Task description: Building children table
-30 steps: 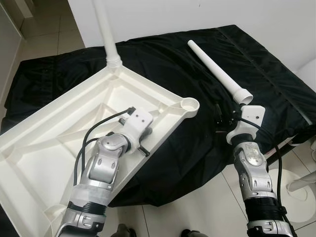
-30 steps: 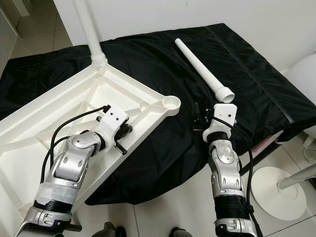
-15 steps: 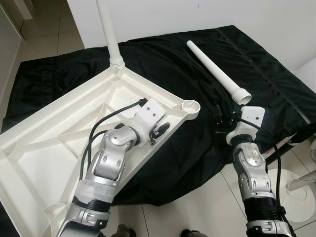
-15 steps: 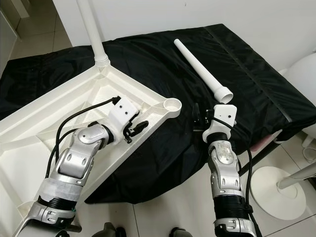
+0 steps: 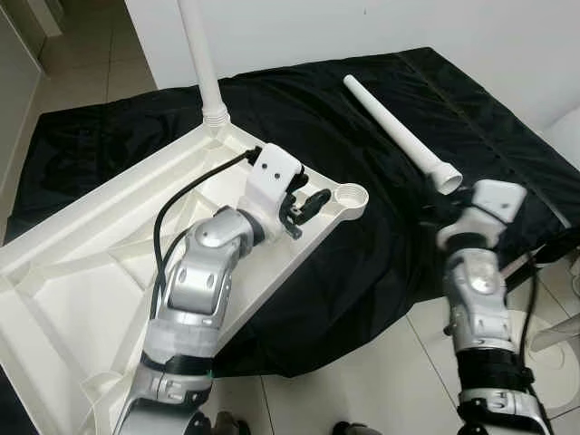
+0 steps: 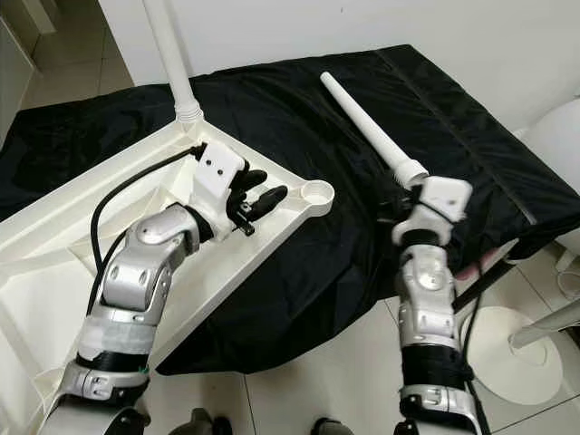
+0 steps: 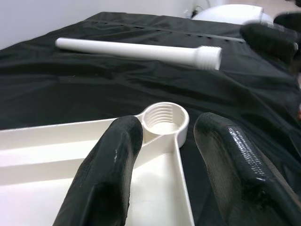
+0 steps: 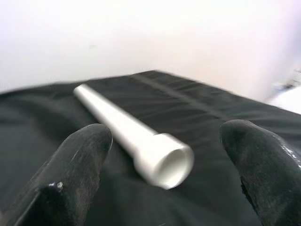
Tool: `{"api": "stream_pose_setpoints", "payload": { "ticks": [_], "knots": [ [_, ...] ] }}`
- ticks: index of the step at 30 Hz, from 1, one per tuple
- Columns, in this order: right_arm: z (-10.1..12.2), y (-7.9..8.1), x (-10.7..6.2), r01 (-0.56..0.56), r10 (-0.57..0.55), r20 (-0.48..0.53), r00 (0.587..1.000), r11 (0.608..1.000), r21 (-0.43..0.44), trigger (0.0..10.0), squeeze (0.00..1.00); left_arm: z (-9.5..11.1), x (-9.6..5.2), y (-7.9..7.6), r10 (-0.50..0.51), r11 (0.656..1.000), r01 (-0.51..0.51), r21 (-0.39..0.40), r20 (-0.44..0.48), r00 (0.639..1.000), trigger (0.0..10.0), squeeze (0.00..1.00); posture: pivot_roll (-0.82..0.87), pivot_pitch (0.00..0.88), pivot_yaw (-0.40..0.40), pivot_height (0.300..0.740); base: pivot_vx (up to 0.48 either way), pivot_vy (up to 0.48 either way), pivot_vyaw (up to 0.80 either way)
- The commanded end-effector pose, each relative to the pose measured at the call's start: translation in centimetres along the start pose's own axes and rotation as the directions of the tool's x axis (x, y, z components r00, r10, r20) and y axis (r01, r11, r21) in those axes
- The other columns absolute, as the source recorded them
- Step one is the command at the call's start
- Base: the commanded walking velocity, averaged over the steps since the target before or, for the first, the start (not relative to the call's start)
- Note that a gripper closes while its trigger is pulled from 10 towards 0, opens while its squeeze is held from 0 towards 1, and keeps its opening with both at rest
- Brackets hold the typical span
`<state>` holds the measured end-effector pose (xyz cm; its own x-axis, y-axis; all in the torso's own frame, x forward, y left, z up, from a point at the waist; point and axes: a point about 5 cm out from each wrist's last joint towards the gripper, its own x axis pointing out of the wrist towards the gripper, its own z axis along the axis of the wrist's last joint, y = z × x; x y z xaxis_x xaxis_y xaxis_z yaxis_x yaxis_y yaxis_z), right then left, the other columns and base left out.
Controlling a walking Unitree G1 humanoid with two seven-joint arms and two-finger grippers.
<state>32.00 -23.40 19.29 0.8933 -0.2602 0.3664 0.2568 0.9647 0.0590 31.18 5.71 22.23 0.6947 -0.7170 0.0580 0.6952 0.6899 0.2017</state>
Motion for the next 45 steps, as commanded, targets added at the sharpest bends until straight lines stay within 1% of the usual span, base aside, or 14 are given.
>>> {"api": "stream_pose_setpoints", "payload": {
  "ticks": [1, 6, 10, 11, 13, 14, 17, 18, 19, 20, 24, 34, 38, 45],
  "knots": [
    [-0.4, 0.0, -0.1, 0.007, -0.006, -0.01, 1.0, 1.0, 0.013, 10.0, 0.0, 0.2, 0.0, -0.3, 0.018, 0.999, -0.018, 0.04, 0.019, 1.0, 10.0, 0.0, -0.01, 0.102, 0.063, 0.74, 0.0, 0.0, 0.0],
    [0.0, -0.1, 0.6, -0.005, 0.004, -0.01, 1.0, 1.0, -0.027, 10.0, 0.0, 0.7, 1.1, -0.4, 0.049, 0.999, -0.048, -0.007, 0.069, 0.996, 10.0, 0.0, -0.03, 0.084, 0.041, 0.74, 0.0, 0.0, 0.0],
    [0.2, -0.8, 1.6, 0.014, -0.015, -0.027, 1.0, 1.0, -0.018, 10.0, 0.0, 1.1, 1.9, -0.3, 0.062, 0.998, -0.063, -0.001, 0.091, 0.994, 10.0, 0.0, -0.03, 0.08, 0.033, 0.74, 0.0, 0.0, 0.0],
    [0.4, -1.2, 1.9, 0.016, -0.017, -0.028, 0.999, 1.0, -0.023, 10.0, 0.25, 1.3, 2.2, -0.3, 0.054, 0.998, -0.052, -0.029, 0.1, 0.993, 10.0, 0.0, -0.03, 0.078, 0.031, 0.74, 0.0, 0.0, 0.0],
    [0.4, -1.3, 2.0, 0.018, -0.019, -0.03, 0.999, 0.999, -0.027, 10.0, 0.25, 1.3, 2.3, -0.2, 0.046, 0.998, -0.04, -0.052, 0.104, 0.994, 10.0, 0.0, -0.03, 0.078, 0.031, 0.74, 0.0, 0.0, 0.0],
    [0.4, -1.6, 2.1, 0.022, -0.023, -0.03, 0.999, 0.999, -0.029, 10.0, 1.0, 1.5, 2.4, -0.1, 0.051, 0.998, -0.046, -0.042, 0.108, 0.993, 10.0, 0.0, -0.03, 0.074, 0.029, 0.74, 0.0, 0.0, 0.0],
    [0.3, -1.8, 2.1, 0.024, -0.025, -0.037, 0.999, 0.999, -0.031, 10.0, 1.0, 1.7, 2.5, 0.4, 0.075, 0.997, -0.072, -0.034, 0.117, 0.99, 10.0, 0.0, -0.04, 0.071, 0.027, 0.74, 0.0, 0.0, 0.0],
    [0.2, -1.8, 2.1, 0.018, -0.018, -0.046, 0.999, 1.0, -0.008, 10.0, 0.57, 1.7, 2.5, 0.5, 0.077, 0.997, -0.073, -0.038, 0.118, 0.99, 10.0, 0.0, -0.04, 0.071, 0.027, 0.74, 0.0, 0.0, 0.0],
    [0.2, -1.8, 2.1, 0.018, -0.018, -0.046, 0.999, 1.0, -0.008, 10.0, 0.57, 1.7, 2.5, 0.5, 0.077, 0.997, -0.073, -0.038, 0.118, 0.99, 10.0, 0.0, -0.04, 0.071, 0.027, 0.74, 0.0, 0.0, 0.0],
    [-0.1, -1.8, 2.0, 0.02, -0.018, -0.058, 0.998, 0.999, 0.026, 10.0, 0.0, 1.7, 2.5, 0.7, 0.087, 0.996, -0.084, -0.032, 0.111, 0.99, 10.0, 0.0, -0.03, 0.078, 0.027, 0.74, 0.0, 0.0, 0.0],
    [-0.7, -1.8, 2.1, 0.007, 0.003, -0.083, 0.997, 0.992, 0.123, 10.0, 0.0, 1.7, 2.6, 0.8, 0.101, 0.995, -0.099, -0.027, 0.1, 0.99, 10.0, 0.0, -0.02, 0.1, 0.024, 0.74, 0.0, 0.0, 0.0],
    [-0.8, -1.6, 2.4, -0.059, 0.074, -0.082, 0.994, 0.983, 0.175, 10.0, 0.0, 1.6, 2.4, 0.6, 0.125, 0.992, -0.124, -0.02, 0.09, 0.988, 10.0, 0.0, -0.01, 0.152, 0.02, 0.74, 0.0, 0.0, 0.0],
    [-0.1, -1.6, 2.8, -0.093, 0.106, -0.056, 0.993, 0.976, 0.197, 10.0, 0.0, 1.8, 2.1, 1.0, 0.132, 0.991, -0.132, -0.011, 0.073, 0.989, 10.0, 0.0, 0.0, 0.234, 0.033, 0.74, 0.0, 0.0, 0.0],
    [0.3, -1.0, 2.8, -0.137, 0.15, -0.034, 0.988, 0.96, 0.243, 10.0, 0.0, 2.1, 1.6, 1.1, 0.132, 0.991, -0.131, -0.015, 0.062, 0.989, 10.0, 0.0, 0.01, 0.302, 0.051, 0.74, 0.0, 0.0, 0.0]
  ]
}}
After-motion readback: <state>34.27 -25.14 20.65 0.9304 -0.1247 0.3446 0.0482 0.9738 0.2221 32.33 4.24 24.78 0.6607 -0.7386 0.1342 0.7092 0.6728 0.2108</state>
